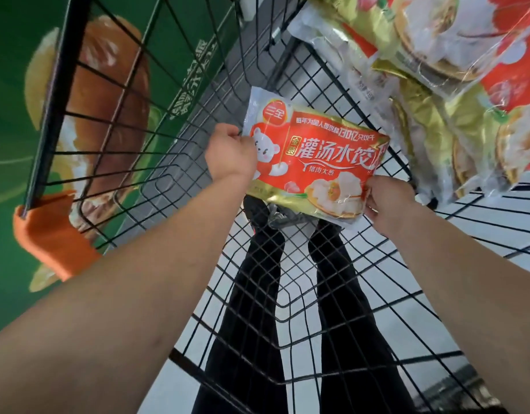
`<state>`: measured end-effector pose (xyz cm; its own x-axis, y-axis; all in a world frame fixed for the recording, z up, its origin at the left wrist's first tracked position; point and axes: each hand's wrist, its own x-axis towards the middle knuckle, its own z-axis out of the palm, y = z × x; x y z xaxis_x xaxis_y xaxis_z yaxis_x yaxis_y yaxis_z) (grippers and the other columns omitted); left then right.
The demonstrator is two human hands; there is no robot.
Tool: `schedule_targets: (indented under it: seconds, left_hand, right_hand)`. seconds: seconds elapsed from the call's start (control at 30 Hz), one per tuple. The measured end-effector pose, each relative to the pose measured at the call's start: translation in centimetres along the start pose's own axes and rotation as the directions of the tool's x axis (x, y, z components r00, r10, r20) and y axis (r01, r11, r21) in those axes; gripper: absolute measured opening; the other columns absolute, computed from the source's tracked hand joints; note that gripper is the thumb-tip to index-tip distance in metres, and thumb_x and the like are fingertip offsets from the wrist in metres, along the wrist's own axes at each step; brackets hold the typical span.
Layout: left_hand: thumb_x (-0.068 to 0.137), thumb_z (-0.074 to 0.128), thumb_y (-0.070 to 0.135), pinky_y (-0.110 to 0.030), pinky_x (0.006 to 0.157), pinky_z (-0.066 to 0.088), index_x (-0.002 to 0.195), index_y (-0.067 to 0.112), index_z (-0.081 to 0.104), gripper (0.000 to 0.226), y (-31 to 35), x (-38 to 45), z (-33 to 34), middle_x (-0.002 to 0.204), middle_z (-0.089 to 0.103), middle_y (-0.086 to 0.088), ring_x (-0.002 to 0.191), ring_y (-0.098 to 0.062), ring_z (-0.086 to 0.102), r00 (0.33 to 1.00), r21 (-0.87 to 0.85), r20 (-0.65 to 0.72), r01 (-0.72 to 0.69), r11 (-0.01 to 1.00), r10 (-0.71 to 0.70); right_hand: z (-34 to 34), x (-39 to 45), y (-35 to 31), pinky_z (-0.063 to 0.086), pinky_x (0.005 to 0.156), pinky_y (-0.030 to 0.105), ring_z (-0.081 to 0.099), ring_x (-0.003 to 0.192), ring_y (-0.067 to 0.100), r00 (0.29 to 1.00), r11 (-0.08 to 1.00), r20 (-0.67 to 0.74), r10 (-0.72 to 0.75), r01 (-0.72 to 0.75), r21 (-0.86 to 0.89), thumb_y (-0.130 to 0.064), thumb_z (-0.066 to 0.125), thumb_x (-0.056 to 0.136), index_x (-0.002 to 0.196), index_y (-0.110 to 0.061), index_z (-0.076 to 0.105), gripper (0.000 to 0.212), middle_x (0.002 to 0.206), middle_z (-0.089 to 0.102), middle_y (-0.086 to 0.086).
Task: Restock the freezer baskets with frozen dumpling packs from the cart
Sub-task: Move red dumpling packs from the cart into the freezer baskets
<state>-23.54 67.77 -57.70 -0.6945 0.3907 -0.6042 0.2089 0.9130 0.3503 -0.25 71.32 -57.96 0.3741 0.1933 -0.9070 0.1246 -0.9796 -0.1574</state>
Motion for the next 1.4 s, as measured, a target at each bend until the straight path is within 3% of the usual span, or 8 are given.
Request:
schedule_targets:
  seconds: [0.17,0.37,0.5,0.8,0.9,1.0,1.17,1.4]
  left_hand:
    - [0.094,0.061,0.029,-0.031,0.074,0.049,0.067,0.02,0.054,0.029,0.1,1.4,0.6,0.085,0.063,-0.003,0.08,-0.022,0.058,0.993,0.061,0.116,0.009,0.998,-0.016]
    - [0.093,0.057,0.019,-0.034,0.074,0.05,0.065,0.023,0.045,0.03,-1.1,-1.5,-1.1,0.085,0.063,-0.001,0.081,-0.022,0.058,0.991,0.053,0.131,0.023,0.998,-0.03]
    - [0.09,0.057,0.017,-0.029,0.058,0.04,0.063,0.02,0.043,0.03,-1.7,-4.7,-4.9,0.067,0.055,0.002,0.07,-0.022,0.054,0.985,-0.052,0.152,0.087,0.995,-0.078]
    - [0.084,0.066,0.016,-0.039,0.062,0.052,0.07,0.015,0.062,0.014,-1.0,-12.8,-17.2,0.08,0.069,-0.011,0.074,-0.025,0.064,0.985,-0.27,0.173,0.04,0.962,0.007]
    - [0.082,0.068,0.015,-0.045,0.063,0.052,0.065,0.019,0.059,0.019,-1.7,-16.2,-20.1,0.077,0.065,-0.016,0.073,-0.029,0.062,0.982,-0.355,0.19,0.064,0.932,0.004]
    - [0.077,0.068,0.013,-0.042,0.065,0.047,0.061,0.017,0.06,0.018,-3.0,-19.8,-22.6,0.072,0.061,-0.012,0.073,-0.027,0.059,0.98,-0.483,0.2,0.107,0.869,-0.009]
    - [0.084,0.064,-0.001,-0.059,0.087,0.056,0.069,0.012,0.06,0.021,-4.7,-25.6,-25.9,0.088,0.069,-0.019,0.087,-0.038,0.07,0.988,-0.65,0.15,0.133,0.748,-0.045]
    - [0.09,0.061,0.0,-0.036,0.065,0.06,0.071,0.01,0.058,0.022,-9.2,-32.7,-30.9,0.076,0.069,-0.011,0.069,-0.026,0.068,1.0,-0.764,0.013,0.019,0.645,-0.014]
  right_hand:
    - [-0.3,0.5,0.1,0.044,0.068,0.027,0.052,0.069,0.016,1.0,0.996,0.022,-0.015,0.017,-0.089,-0.01,0.054,0.084,0.073,-0.019,0.054,0.014,0.078,0.061,0.004]
    - [-1.1,-2.2,-0.4,0.045,0.057,0.025,0.053,0.068,0.017,0.986,0.966,0.006,-0.165,0.163,-0.199,-0.009,0.054,0.091,0.071,-0.021,0.053,0.023,0.069,0.053,-0.003]
    - [-2.4,-6.9,-0.5,0.034,0.051,0.025,0.045,0.06,0.018,0.951,0.909,-0.027,-0.309,0.288,-0.3,-0.009,0.05,0.087,0.061,-0.018,0.054,0.028,0.063,0.052,0.0]
    - [-7.8,-18.1,0.3,0.055,0.078,0.043,0.066,0.086,0.029,0.864,0.824,0.001,-0.503,0.48,-0.301,-0.015,0.059,0.091,0.073,-0.016,0.068,0.02,0.082,0.07,0.007]
    - [-9.8,-21.4,0.8,0.054,0.077,0.044,0.066,0.085,0.033,0.838,0.803,0.016,-0.545,0.527,-0.276,-0.013,0.059,0.089,0.067,-0.011,0.068,0.023,0.079,0.07,0.014]
    - [-11.7,-25.0,1.3,0.052,0.075,0.041,0.063,0.08,0.031,0.78,0.734,0.098,-0.618,0.617,-0.284,-0.018,0.058,0.088,0.086,0.003,0.07,0.024,0.085,0.069,0.023]
    - [-13.1,-29.6,2.1,0.052,0.097,0.048,0.066,0.098,0.027,0.697,0.654,0.222,-0.681,0.716,-0.244,-0.017,0.059,0.095,0.073,-0.019,0.068,0.024,0.087,0.071,0.0]
    - [-13.6,-35.8,4.4,0.055,0.095,0.048,0.069,0.098,0.027,0.611,0.609,0.34,-0.714,0.783,-0.127,-0.015,0.06,0.094,0.107,-0.009,0.072,0.019,0.102,0.074,0.006]
